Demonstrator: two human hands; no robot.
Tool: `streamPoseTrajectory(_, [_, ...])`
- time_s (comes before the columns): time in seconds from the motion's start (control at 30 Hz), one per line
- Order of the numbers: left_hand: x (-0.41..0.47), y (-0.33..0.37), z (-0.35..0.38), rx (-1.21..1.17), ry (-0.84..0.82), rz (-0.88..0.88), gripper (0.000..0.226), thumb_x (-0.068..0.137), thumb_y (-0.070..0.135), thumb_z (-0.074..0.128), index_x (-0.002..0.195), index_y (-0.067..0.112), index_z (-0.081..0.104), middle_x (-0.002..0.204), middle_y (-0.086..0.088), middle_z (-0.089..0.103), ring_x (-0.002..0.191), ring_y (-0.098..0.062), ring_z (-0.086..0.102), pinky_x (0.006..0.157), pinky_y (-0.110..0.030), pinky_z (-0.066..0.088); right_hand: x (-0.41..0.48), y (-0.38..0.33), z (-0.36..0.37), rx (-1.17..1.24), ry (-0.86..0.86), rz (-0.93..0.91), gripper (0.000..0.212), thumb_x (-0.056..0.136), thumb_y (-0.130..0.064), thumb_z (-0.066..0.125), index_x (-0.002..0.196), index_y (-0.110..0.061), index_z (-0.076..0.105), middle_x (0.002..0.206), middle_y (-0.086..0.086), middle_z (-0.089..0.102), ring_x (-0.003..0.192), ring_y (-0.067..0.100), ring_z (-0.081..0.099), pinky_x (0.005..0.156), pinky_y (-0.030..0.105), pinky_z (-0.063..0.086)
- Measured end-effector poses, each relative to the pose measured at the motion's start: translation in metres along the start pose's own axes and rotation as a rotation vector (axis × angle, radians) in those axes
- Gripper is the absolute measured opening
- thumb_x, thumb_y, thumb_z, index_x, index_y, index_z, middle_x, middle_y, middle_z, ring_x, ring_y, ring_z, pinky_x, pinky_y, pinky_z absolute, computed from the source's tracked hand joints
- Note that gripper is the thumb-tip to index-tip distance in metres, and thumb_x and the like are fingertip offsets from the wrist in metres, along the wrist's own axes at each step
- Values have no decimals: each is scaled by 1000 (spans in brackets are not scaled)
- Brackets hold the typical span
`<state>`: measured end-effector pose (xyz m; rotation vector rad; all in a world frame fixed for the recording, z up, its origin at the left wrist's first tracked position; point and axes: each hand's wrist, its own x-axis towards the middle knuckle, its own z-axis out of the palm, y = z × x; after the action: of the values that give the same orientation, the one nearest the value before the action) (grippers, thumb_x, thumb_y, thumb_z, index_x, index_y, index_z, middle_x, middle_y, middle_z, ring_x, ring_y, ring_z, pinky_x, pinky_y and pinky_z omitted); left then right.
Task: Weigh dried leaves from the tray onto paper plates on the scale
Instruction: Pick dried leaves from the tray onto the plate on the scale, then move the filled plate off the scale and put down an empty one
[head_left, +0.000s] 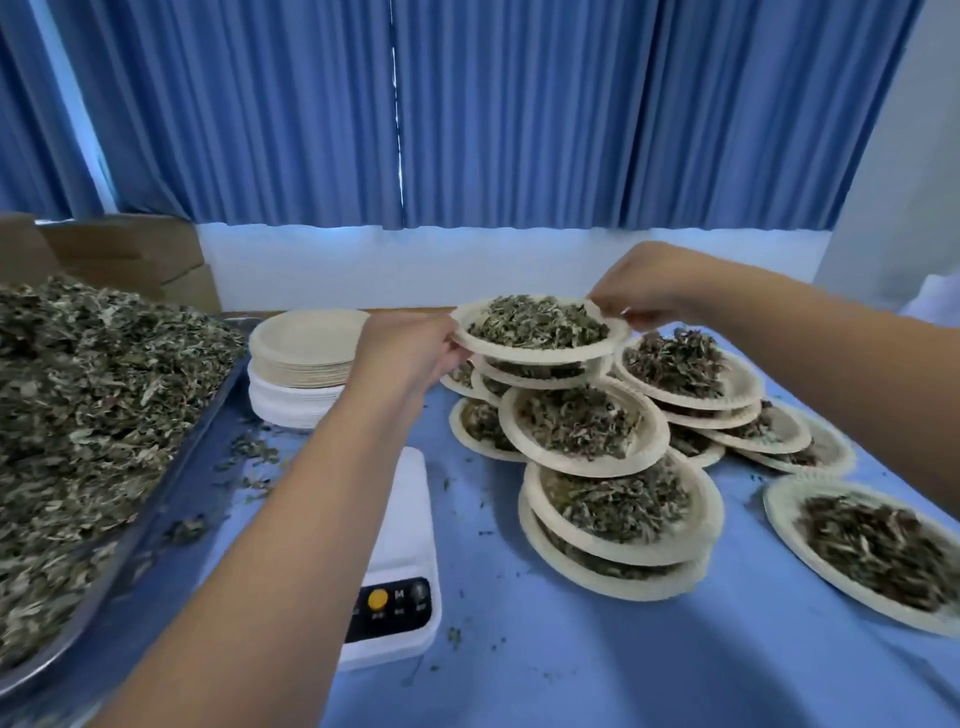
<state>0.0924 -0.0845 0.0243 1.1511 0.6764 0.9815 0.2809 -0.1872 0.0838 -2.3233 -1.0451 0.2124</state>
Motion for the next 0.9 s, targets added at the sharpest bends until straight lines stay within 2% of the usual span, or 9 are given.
streamPoseTrajectory(0.13, [31,-13,43,297,38,41,9,80,-5,59,72,1,60,73,-15,59,73,-25,63,75,-36,53,25,31,-15,-56,61,52,26,82,-4,55,58,-9,44,52,6,42,35,12,40,37,17,36])
streamPoseTrajectory(0.27, [45,-26,72,604,36,84,11,79,6,54,74,4,63,66,-11,57,69,-27,54,68,-33,44,44,56,-17,-56,97,93,20,83,-6,56,64,-3,52,59,11,50,44,19,49,41,22,43])
streamPoseTrajectory(0.4, [53,-33,89,721,14,102,22,85,1,49,64,8,49,62,-16,47,72,-46,47,55,-28,29,53,72,-16,-38,86,120,26,84,-5,56,59,-3,50,36,4,48,30,14,46,34,16,39])
streamPoseTrajectory(0.47, [55,-37,92,794,-6,127,28,86,1,46,61,11,42,64,-16,46,61,-35,46,52,-28,30,53,78,-14,-46,76,137,27,82,-3,53,56,-6,47,31,2,44,26,13,44,33,15,36])
streamPoseTrajectory(0.57, [58,-46,94,871,-27,150,21,88,5,47,67,10,46,66,-7,47,60,-22,43,58,-31,42,54,85,-10,-55,55,139,24,79,-1,51,57,-7,46,40,6,46,32,17,46,41,20,39])
streamPoseTrajectory(0.63, [57,-51,96,950,-15,165,22,90,5,46,68,10,43,57,-4,38,52,-18,34,51,-27,29,54,90,-8,-63,42,143,25,80,0,52,56,-7,46,46,8,47,39,20,47,49,25,41])
streamPoseTrajectory(0.67, [56,-53,96,980,-20,176,23,91,5,46,69,11,43,58,-2,38,53,-17,33,51,-27,26,53,91,-6,-82,34,142,27,79,1,52,54,-7,45,45,8,46,39,20,46,48,25,40])
streamPoseTrajectory(0.77, [57,-57,96,944,-52,203,29,91,7,49,63,17,47,71,-3,50,66,-19,43,60,-29,39,51,93,-4,-162,26,137,34,77,1,52,46,-8,41,34,5,40,30,17,40,40,19,33])
streamPoseTrajectory(0.9, [57,-59,92,911,-14,260,23,86,9,54,65,13,48,63,-8,36,58,-18,30,55,-27,24,48,84,-6,-331,96,75,36,80,-6,59,48,-9,42,44,2,39,43,18,37,45,23,29])
